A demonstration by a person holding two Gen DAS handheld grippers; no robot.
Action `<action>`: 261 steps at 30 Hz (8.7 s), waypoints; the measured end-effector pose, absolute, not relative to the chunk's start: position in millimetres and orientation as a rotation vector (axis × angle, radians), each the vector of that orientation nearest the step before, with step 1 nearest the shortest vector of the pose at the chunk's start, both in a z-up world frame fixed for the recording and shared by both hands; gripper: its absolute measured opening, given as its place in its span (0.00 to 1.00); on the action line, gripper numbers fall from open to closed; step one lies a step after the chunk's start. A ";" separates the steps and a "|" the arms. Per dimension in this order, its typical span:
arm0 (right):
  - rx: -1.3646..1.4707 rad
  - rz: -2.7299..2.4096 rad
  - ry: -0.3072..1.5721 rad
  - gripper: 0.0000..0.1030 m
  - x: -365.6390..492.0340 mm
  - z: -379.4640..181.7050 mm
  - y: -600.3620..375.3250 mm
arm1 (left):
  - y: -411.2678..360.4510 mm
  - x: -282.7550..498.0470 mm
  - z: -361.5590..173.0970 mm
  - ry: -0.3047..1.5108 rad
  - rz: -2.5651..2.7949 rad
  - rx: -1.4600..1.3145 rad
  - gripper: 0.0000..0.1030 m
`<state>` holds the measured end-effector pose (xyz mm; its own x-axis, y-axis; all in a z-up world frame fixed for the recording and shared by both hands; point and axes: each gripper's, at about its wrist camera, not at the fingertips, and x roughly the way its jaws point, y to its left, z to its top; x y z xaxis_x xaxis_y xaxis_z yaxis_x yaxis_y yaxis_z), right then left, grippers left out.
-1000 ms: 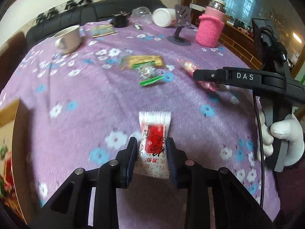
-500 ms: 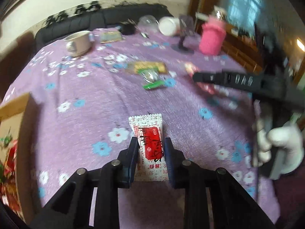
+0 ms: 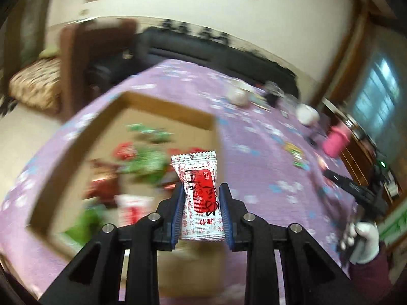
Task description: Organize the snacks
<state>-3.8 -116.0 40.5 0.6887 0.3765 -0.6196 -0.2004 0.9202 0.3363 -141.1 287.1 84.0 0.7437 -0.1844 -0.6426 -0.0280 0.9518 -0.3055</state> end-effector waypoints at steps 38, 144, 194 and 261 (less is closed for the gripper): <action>0.040 0.537 0.843 0.39 4.4 68.5 75.0 | 327.0 -184.8 86.5 0.575 -0.215 -0.568 0.76; 0.118 0.408 0.863 0.35 10.3 14.2 -101.5 | 173.6 -77.1 73.0 0.845 -0.318 -0.225 0.20; -0.049 0.682 0.867 0.41 50.8 60.7 165.0 | 371.0 -58.8 61.3 0.827 -0.069 -0.480 0.53; 0.036 0.464 0.484 0.81 -109.5 98.8 4.7 | 216.9 -224.0 174.1 0.265 0.217 -0.099 0.87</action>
